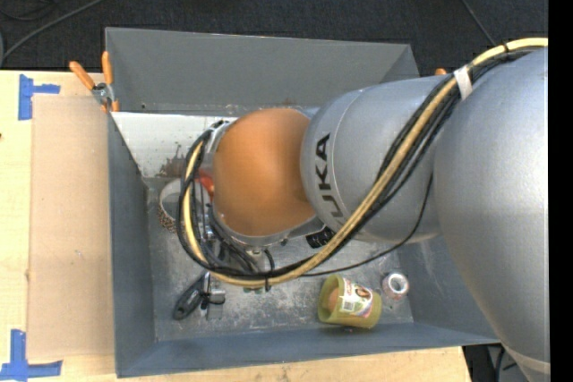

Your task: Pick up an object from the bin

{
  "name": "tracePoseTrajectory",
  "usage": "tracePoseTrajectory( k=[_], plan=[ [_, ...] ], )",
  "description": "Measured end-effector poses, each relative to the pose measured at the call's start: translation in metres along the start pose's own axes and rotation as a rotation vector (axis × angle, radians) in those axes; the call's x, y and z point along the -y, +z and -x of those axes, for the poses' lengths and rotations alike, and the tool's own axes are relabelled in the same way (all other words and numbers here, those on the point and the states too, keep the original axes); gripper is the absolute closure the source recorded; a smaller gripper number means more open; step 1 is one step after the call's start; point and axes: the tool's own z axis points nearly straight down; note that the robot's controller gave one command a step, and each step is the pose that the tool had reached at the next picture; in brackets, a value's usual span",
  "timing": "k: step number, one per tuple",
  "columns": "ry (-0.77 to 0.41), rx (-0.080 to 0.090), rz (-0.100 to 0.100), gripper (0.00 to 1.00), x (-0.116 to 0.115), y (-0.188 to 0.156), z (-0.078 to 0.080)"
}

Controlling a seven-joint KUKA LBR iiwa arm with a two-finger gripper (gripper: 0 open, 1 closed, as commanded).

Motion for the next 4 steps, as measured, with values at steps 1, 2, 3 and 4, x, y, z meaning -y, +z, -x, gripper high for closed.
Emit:
tracePoseTrajectory(
  k=[1,2,3,4],
  plan=[
    [0.006,0.007,0.002,0.0,0.002,-0.005,0.002],
    [-0.263,0.015,0.004,0.0,0.049,0.048,0.05],
    [-0.264,0.007,0.002,0.0,0.102,0.049,0.072],
    [-0.512,0.01,0.001,0.0,0.117,0.051,0.085]
  ],
)
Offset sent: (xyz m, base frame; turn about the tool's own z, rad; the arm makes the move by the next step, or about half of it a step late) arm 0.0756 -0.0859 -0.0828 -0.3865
